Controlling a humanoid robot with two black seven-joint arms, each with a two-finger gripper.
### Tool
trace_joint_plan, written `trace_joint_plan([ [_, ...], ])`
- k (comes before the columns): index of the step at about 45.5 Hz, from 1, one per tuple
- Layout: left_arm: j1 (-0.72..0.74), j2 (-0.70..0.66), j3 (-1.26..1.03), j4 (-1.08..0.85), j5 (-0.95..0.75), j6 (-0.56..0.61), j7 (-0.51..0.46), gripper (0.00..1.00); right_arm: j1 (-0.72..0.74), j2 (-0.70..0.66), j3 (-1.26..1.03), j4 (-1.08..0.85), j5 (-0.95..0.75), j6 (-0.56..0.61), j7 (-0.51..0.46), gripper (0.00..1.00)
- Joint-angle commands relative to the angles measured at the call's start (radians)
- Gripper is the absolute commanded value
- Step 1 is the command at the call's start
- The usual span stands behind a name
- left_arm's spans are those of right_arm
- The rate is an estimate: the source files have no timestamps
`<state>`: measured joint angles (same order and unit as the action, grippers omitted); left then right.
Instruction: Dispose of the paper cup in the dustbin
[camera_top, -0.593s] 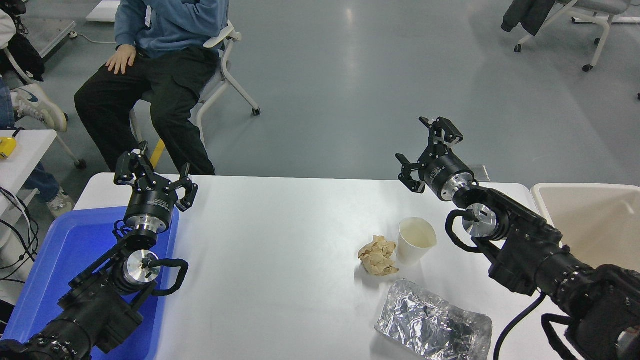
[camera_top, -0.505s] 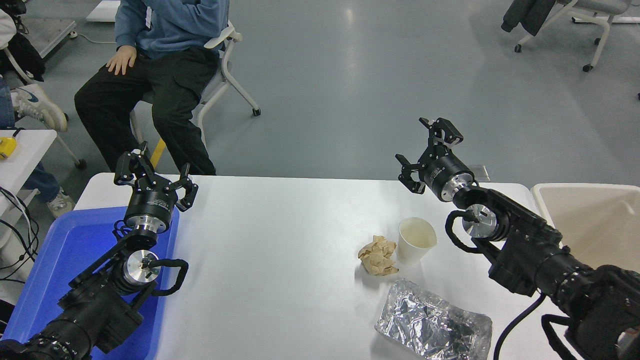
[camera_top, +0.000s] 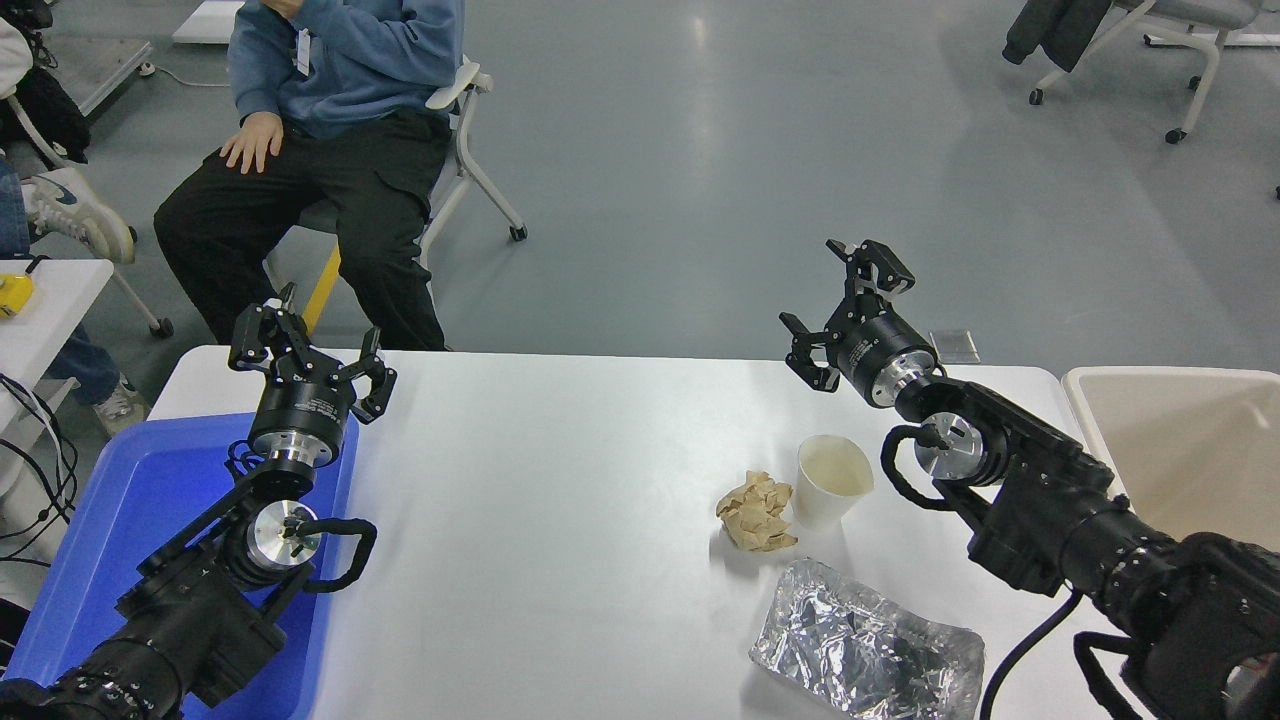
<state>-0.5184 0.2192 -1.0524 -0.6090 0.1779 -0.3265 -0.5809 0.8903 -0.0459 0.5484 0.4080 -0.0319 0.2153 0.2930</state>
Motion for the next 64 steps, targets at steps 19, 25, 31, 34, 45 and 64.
trace_joint_plan([
  [19, 0.000, 0.000, 0.002, 0.002, 0.000, 0.001, 0.000, 1.00, 0.010, -0.074, -0.048, 0.227, -0.077, -0.014, -0.009, 1.00],
  [25, 0.000, 0.000, 0.000, 0.003, 0.000, 0.001, 0.000, 1.00, 0.015, -0.137, -0.102, 0.310, -0.088, -0.027, -0.012, 1.00],
  [31, 0.000, 0.000, 0.000, 0.003, 0.000, 0.000, 0.000, 1.00, 0.042, -0.204, -0.202, 0.380, -0.129, -0.036, -0.012, 1.00],
  [34, 0.000, 0.000, 0.002, 0.003, 0.000, 0.001, 0.000, 1.00, 0.059, -0.235, -0.237, 0.391, -0.158, -0.036, -0.012, 1.00],
  [45, 0.000, 0.000, 0.002, 0.003, -0.002, 0.000, 0.000, 1.00, 0.168, -0.313, -0.393, 0.400, -0.246, -0.027, -0.011, 1.00],
  [64, -0.002, 0.000, 0.002, 0.003, 0.000, 0.000, 0.000, 1.00, 0.223, -0.331, -0.593, 0.388, -0.707, -0.045, -0.009, 1.00],
])
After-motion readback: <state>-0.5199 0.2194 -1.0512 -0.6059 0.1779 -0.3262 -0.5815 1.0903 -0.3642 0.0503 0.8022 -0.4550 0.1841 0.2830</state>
